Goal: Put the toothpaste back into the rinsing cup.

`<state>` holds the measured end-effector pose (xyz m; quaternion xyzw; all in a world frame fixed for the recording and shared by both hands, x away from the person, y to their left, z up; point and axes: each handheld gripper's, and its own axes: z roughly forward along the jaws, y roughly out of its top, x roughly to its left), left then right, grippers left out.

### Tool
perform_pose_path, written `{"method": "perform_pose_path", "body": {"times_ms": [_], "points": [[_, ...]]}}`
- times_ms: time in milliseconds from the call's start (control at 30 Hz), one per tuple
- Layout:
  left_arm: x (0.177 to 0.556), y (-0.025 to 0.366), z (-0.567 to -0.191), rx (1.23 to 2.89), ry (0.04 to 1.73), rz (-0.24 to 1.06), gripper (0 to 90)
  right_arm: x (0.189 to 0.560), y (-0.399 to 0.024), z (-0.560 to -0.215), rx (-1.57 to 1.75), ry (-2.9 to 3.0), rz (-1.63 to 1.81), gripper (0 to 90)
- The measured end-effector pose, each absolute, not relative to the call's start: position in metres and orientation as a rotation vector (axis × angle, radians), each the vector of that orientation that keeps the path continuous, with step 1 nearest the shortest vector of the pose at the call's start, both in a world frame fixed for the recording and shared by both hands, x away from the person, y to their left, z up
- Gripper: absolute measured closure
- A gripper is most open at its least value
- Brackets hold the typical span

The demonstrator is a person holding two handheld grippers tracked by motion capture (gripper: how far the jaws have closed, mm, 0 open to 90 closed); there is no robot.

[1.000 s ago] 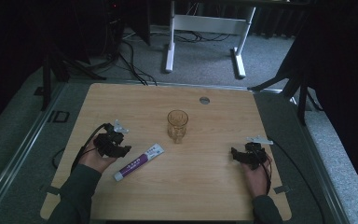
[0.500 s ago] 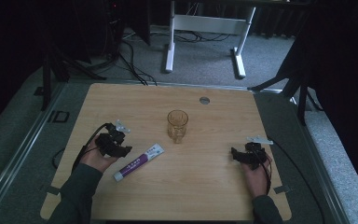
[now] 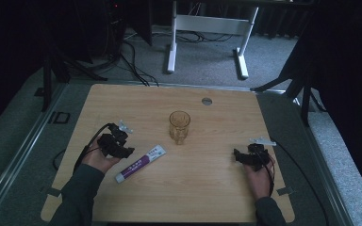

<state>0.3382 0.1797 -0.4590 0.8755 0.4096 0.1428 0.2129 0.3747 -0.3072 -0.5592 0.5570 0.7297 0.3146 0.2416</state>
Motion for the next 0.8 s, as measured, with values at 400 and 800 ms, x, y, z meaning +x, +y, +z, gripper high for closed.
{"method": "perform_pose_path", "body": {"times_ms": [400,800], "points": [[0.3397,0.1758,-0.4624,2.479,1.16,0.331,53.6,0.3747,-0.3072,-0.5592,1.523,1.995,0.86,19.6],[0.3412,0.1749,-0.4681,2.505,1.167,0.292,53.6,0.3747,-0.3072,-0.5592,1.523,1.995,0.861,19.6]]}}
